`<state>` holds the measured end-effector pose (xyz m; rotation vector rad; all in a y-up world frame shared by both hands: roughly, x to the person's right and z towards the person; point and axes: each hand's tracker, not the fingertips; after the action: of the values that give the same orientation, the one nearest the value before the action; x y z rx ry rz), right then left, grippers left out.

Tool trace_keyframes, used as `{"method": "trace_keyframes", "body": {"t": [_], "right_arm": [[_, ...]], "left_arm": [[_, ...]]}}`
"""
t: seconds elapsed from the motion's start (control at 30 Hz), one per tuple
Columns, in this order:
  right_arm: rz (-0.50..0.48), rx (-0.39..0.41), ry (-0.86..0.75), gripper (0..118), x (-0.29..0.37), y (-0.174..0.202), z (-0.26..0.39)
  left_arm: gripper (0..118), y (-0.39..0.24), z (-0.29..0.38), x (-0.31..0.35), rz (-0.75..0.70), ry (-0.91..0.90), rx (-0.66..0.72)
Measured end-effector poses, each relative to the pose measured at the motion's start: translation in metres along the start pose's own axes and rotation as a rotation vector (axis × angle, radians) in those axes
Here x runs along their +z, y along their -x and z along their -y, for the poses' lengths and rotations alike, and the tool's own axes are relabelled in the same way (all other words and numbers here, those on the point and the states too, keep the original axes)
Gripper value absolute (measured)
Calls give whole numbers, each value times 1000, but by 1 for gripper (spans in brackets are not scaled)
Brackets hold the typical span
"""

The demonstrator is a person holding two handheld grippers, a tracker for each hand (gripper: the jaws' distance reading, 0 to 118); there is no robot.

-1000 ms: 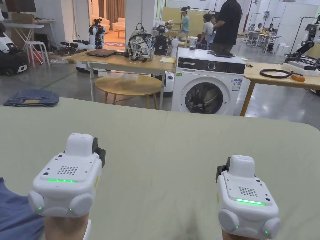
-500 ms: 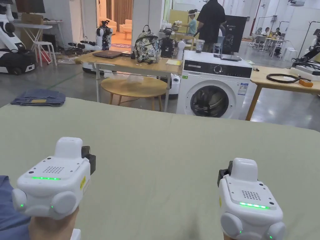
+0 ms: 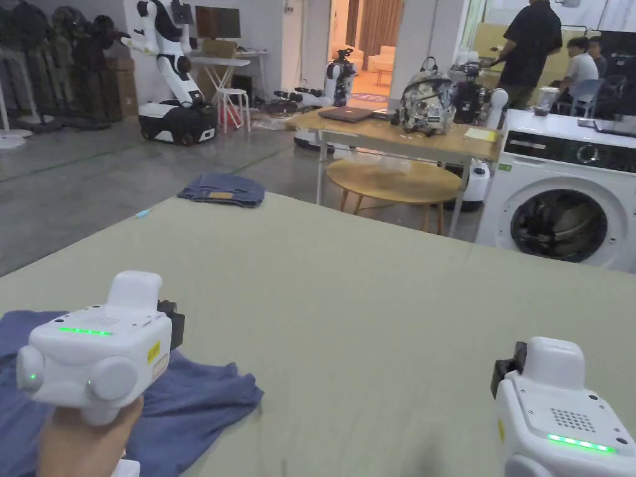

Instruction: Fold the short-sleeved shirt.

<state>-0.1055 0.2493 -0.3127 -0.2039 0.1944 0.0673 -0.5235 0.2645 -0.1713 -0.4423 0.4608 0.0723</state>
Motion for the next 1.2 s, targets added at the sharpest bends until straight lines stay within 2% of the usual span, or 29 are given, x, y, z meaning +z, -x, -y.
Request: {"method": "trace_keyframes", "body": {"t": [0.2,0.27,0.33,0.37,0.43,0.5,0.53,0.57,0.77,0.9,0.93,0.97,1.0,1.03,1.07,1.1,1.13,1.2], "right_arm": [[-71,30,39,0,-11,25,11],[-86,36,52,0,-14,31,15],[-99,36,69,0,-17,33,19],[-104,35,78,0,-18,34,20],[-113,36,91,0,-19,37,22],[-126,44,108,0,-21,37,24],[-128,48,115,0,-20,40,25],[-131,52,119,0,-20,39,26],[-127,70,146,0,-23,36,34],[-120,62,174,0,-26,33,38],[-119,62,177,0,-26,33,38],[-115,64,181,0,-26,33,39],[-114,66,185,0,-26,32,40],[-114,66,187,0,-26,31,40],[-113,69,188,0,-26,32,41],[-110,71,189,0,-26,32,41],[-110,70,190,0,-26,31,42],[-108,66,194,0,-25,32,42]], "left_arm": [[0,86,22,-36,-9,282,81],[0,111,32,-51,36,382,124],[0,117,36,-51,69,491,109],[10,121,41,-55,83,512,103],[17,129,47,-66,96,556,86],[71,138,57,-83,94,570,45],[88,138,57,-87,88,584,43],[90,138,58,-90,93,576,45],[90,124,72,-101,111,583,91],[86,95,96,-115,95,749,-6],[84,87,98,-114,51,723,-78],[78,79,97,-111,30,685,-116],[64,80,95,-117,20,682,-118],[47,76,93,-115,34,690,-101],[24,74,91,-112,50,674,-103],[11,71,89,-110,57,655,-107],[5,71,88,-110,44,639,-119],[1,70,91,-109,29,633,-130]]}}
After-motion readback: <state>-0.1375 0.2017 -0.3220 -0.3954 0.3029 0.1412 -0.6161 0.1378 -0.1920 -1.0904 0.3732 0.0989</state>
